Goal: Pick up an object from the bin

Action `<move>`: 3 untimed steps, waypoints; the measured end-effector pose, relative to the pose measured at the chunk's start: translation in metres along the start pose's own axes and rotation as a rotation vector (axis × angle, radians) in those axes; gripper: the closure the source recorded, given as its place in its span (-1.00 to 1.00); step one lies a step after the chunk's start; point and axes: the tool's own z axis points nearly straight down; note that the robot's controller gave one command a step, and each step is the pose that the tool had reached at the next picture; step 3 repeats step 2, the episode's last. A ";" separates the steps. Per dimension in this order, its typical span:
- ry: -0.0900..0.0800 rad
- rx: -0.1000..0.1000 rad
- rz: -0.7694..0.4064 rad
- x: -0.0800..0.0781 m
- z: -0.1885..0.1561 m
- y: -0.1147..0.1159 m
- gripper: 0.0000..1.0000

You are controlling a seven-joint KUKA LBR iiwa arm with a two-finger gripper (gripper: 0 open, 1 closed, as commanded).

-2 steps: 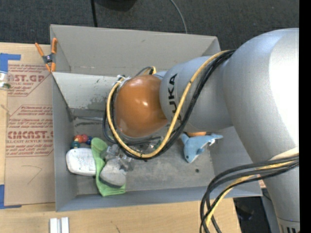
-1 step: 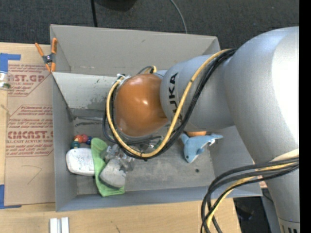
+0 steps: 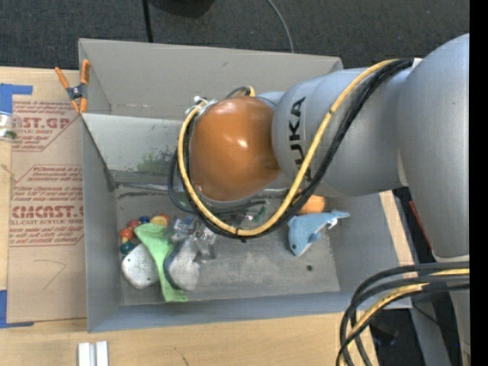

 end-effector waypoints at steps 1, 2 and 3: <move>0.002 -0.001 -0.033 0.002 -0.060 -0.014 1.00; -0.002 0.003 -0.027 -0.001 -0.091 -0.011 1.00; -0.002 0.003 -0.027 -0.001 -0.091 -0.011 1.00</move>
Offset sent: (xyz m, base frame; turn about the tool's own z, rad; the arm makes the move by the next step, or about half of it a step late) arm -0.0021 0.0077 0.0536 0.0063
